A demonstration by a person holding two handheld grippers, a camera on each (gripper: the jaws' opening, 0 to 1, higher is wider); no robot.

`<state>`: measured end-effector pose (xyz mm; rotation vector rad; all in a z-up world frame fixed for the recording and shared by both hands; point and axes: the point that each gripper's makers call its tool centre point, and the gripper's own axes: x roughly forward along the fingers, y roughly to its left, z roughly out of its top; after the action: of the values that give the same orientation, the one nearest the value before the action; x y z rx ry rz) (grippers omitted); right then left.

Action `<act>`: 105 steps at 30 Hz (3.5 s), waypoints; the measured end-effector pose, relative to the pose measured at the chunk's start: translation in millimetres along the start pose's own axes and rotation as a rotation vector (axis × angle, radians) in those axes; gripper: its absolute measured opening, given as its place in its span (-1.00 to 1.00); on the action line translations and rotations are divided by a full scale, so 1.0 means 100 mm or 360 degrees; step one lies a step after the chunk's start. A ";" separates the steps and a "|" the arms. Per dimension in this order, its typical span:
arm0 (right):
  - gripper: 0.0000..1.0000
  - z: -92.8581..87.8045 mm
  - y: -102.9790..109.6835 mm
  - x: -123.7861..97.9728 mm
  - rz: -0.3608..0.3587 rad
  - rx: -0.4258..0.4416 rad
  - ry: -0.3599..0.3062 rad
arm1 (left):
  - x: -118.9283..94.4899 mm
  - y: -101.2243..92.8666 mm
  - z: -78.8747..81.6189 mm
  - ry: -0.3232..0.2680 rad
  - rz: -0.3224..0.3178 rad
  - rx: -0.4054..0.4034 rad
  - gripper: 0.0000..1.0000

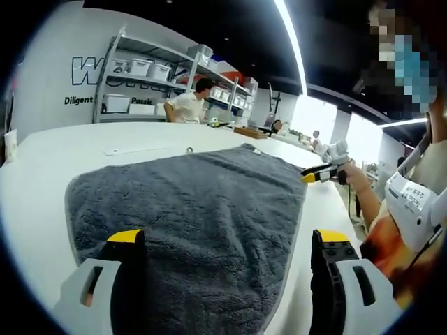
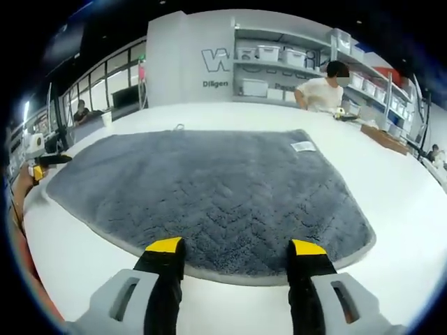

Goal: Open the folded towel by lifting each exposed corner and separating the folded layers until the towel lies flat within the target outline without major curled edges

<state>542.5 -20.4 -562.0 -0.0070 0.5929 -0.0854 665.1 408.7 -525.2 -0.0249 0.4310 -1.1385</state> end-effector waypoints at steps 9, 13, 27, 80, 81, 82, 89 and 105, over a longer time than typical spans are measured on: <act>0.76 0.17 0.15 -0.10 0.0159 0.0032 -0.0147 | -0.07 0.18 0.15 0.0013 0.0027 0.0064 0.92; 0.96 0.21 0.25 -0.10 0.0210 0.0010 -0.0167 | -0.03 0.31 0.24 0.0006 -0.0011 0.0049 0.92; 0.98 0.19 0.25 -0.09 0.0192 -0.0008 -0.0152 | 0.08 0.53 0.34 0.0042 -0.0091 0.0087 0.89; 0.98 0.21 0.34 -0.13 0.0200 -0.0086 -0.0073 | 0.43 0.95 0.00 0.0190 -0.0192 0.0498 0.38; 0.98 0.20 0.35 -0.12 0.0203 -0.0090 -0.0070 | 0.43 0.95 0.00 0.0193 -0.0194 0.0498 0.38; 0.98 0.20 0.36 -0.12 0.0206 -0.0092 -0.0066 | 0.43 0.95 0.00 0.0195 -0.0197 0.0499 0.37; 0.98 0.18 0.37 -0.12 0.0213 -0.0101 -0.0051 | 0.36 0.99 -0.01 0.0230 -0.0221 0.0510 0.35; 0.98 0.17 0.39 -0.12 0.0225 -0.0115 -0.0041 | 0.25 1.05 -0.04 0.0235 -0.0236 0.0521 0.34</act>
<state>544.6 19.3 -542.6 -0.0361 0.5691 0.0735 763.7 432.2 -561.2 0.3195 0.3732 -1.3512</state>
